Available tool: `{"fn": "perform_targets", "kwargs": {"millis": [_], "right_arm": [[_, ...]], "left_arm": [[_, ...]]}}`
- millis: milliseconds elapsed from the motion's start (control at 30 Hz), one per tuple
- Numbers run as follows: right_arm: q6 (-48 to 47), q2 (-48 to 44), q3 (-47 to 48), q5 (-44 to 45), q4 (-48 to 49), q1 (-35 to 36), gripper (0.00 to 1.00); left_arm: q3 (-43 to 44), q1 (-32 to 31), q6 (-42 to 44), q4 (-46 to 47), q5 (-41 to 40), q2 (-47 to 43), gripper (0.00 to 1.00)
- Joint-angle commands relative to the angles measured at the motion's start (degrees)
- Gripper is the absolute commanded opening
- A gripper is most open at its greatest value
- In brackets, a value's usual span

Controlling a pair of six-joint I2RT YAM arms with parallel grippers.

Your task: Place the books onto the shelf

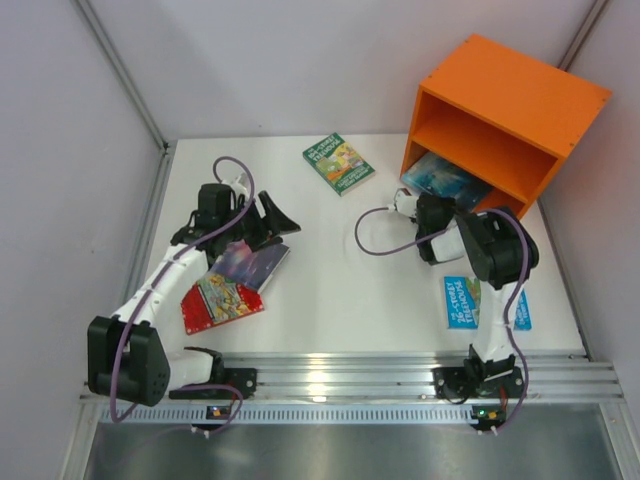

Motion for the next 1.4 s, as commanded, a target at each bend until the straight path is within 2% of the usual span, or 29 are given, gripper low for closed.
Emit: {"fn": "perform_targets", "kwargs": {"millis": [0, 33, 100, 133, 267, 367, 533, 800, 1367], "right_arm": [[4.43, -2.88, 2.12, -1.49, -0.66, 0.53, 0.4], [5.84, -4.63, 2.48, -1.75, -6.08, 0.79, 0.46], [9.35, -6.48, 3.18, -2.8, -10.16, 1.23, 0.51], [10.24, -8.06, 3.53, -3.24, -15.23, 1.24, 0.54], [14.62, -9.91, 6.52, -2.64, -26.24, 1.15, 0.57], [17.7, -11.32, 9.07, -2.98, -32.06, 1.15, 0.55], [18.51, -10.8, 10.74, -2.02, -33.99, 1.15, 0.4], [17.54, -8.34, 12.85, -0.88, -33.48, 0.27, 0.31], [16.31, -4.64, 15.23, -0.87, -29.96, -0.79, 0.29]], "left_arm": [[2.41, -0.05, 0.87, 1.62, 0.33, -1.17, 0.77], [2.5, -0.05, 0.87, 1.44, 0.51, -1.26, 0.77], [2.33, -0.05, 0.78, 1.44, 0.77, -1.61, 0.77], [2.24, -0.05, 0.6, 1.53, 0.86, -1.7, 0.77], [1.98, -0.05, 0.69, 1.27, 1.13, -2.84, 0.77], [1.62, -0.05, 0.6, 1.18, 1.47, -3.63, 0.77], [1.18, -0.05, 0.86, 0.48, 1.57, -4.68, 0.77], [1.71, -0.05, 1.83, -0.76, 0.77, -5.3, 0.77], [1.53, -0.05, 1.66, -1.02, -0.1, -5.12, 0.77]]}}
